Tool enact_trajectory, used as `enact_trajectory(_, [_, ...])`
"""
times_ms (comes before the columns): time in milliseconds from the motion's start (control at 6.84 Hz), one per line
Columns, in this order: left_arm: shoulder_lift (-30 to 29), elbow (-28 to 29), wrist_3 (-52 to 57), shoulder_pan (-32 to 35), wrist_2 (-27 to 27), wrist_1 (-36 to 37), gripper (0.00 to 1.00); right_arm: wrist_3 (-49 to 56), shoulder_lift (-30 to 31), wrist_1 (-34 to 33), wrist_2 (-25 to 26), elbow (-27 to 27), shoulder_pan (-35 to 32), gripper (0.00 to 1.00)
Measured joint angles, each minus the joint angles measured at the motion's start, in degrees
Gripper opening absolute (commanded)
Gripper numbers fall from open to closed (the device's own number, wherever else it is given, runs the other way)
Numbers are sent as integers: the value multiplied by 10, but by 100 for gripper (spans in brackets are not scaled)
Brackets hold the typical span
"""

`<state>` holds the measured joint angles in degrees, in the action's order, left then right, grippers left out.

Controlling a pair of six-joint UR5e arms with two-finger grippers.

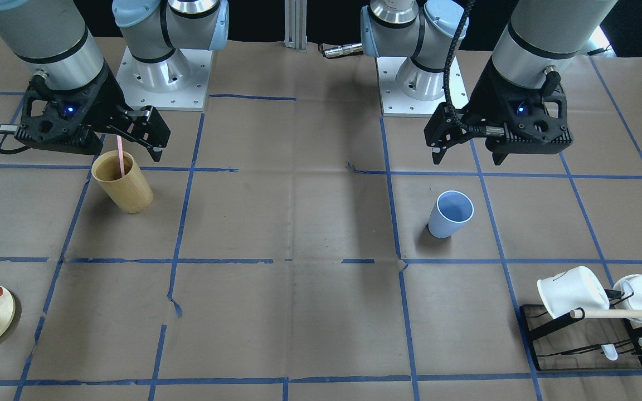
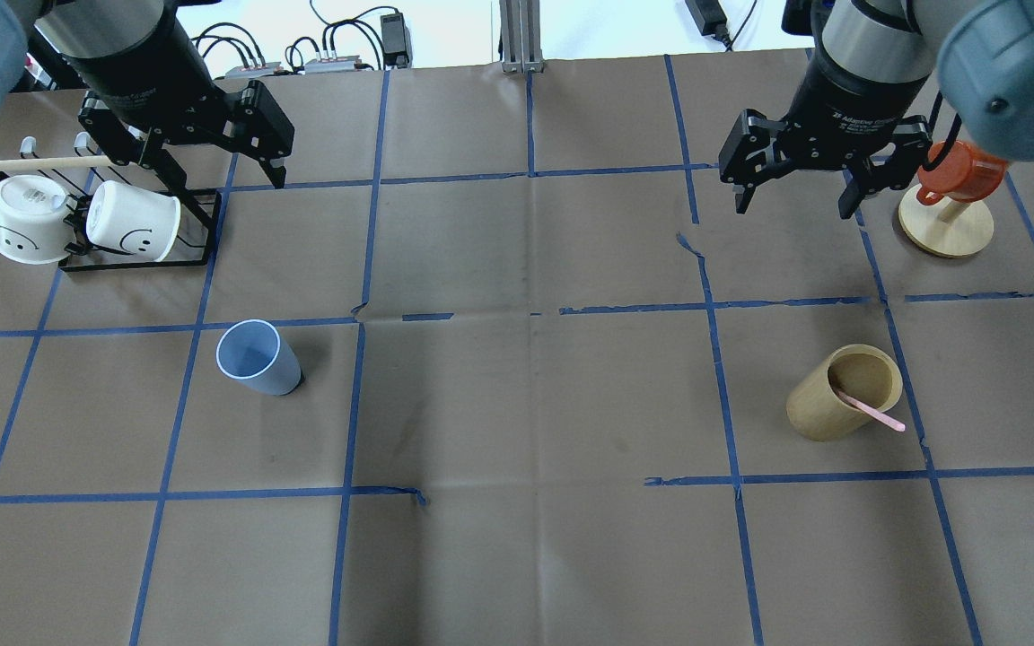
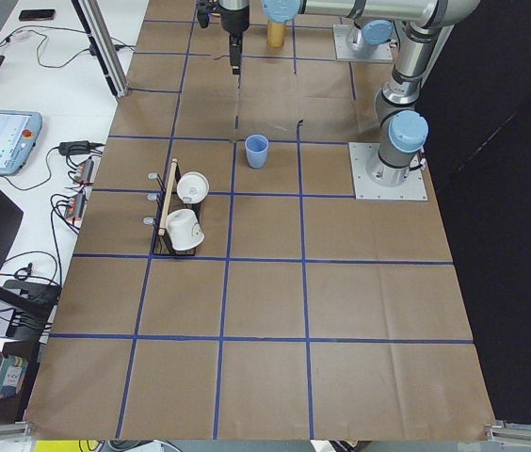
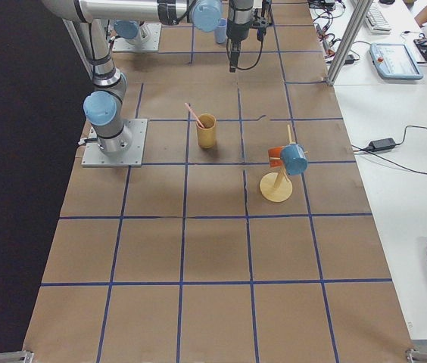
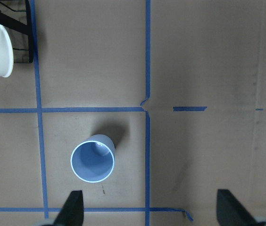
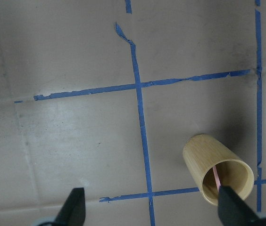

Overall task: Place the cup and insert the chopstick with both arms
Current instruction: 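Move the right gripper down toward the pink chopstick in the bamboo cup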

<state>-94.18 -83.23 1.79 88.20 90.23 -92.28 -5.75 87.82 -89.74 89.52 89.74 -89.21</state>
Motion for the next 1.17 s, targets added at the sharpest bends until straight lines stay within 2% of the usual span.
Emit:
enact_trajectory(585, [1,-1,1,0,-2,1,100,33,-1,3,3,16,0,100])
enact_trajectory(877, [1,-1,0,0,-2,1,100,65,10,5,29,76,3,100])
enact_trajectory(1169, [1,-1,0,0,-2,1,100,93,48,-3,95,149,11,100])
